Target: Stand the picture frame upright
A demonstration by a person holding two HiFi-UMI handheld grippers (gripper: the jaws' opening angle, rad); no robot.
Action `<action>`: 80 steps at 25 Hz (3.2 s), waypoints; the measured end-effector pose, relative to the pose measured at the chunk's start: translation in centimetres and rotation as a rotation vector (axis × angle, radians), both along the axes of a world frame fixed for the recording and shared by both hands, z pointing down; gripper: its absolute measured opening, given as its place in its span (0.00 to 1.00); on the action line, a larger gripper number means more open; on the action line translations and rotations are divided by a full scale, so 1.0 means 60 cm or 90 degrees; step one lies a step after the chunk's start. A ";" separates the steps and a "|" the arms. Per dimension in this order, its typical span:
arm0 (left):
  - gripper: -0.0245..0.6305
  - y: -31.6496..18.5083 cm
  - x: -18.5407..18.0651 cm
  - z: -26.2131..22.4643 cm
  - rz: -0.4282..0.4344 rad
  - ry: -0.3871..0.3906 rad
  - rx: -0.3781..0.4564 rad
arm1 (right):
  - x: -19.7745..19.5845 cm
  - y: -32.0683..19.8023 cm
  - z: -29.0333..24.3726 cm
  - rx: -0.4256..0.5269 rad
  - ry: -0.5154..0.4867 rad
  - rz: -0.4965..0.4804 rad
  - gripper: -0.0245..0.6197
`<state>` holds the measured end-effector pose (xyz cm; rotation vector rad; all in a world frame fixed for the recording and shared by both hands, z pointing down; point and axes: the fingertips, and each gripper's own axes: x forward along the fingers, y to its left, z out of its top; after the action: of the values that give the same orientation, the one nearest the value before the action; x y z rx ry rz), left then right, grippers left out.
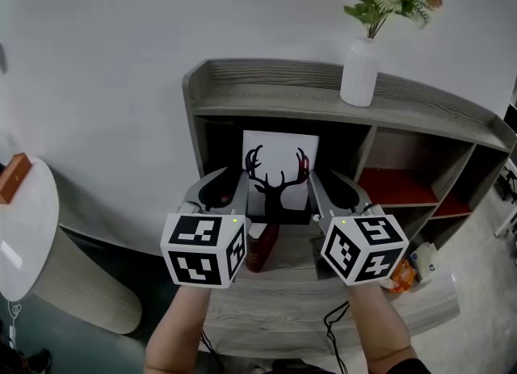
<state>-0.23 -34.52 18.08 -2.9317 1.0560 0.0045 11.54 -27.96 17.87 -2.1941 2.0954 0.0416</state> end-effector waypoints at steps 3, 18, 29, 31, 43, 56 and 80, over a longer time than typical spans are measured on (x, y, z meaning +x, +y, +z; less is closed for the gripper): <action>0.14 -0.009 0.006 -0.002 0.004 -0.007 -0.001 | 0.005 -0.008 -0.004 -0.004 0.003 0.001 0.15; 0.15 -0.048 0.034 -0.003 -0.002 -0.015 -0.012 | 0.033 -0.047 -0.010 -0.005 0.021 0.009 0.15; 0.15 -0.074 0.054 -0.004 -0.017 -0.019 -0.013 | 0.053 -0.073 -0.015 0.004 0.036 0.018 0.15; 0.15 -0.079 0.058 -0.004 -0.021 -0.021 -0.013 | 0.056 -0.078 -0.015 0.005 0.036 0.021 0.15; 0.14 -0.113 0.076 -0.005 -0.053 -0.010 -0.011 | 0.076 -0.111 -0.015 0.007 0.029 0.047 0.15; 0.14 -0.137 0.086 -0.006 -0.080 0.003 -0.009 | 0.088 -0.137 -0.014 0.006 0.029 0.081 0.15; 0.14 -0.158 0.097 0.002 -0.082 0.030 -0.001 | 0.100 -0.156 -0.006 0.016 0.031 0.107 0.14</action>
<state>5.56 -44.02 18.18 -2.8718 1.2509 0.0697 17.53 -37.35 17.48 -2.3719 1.9168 0.1356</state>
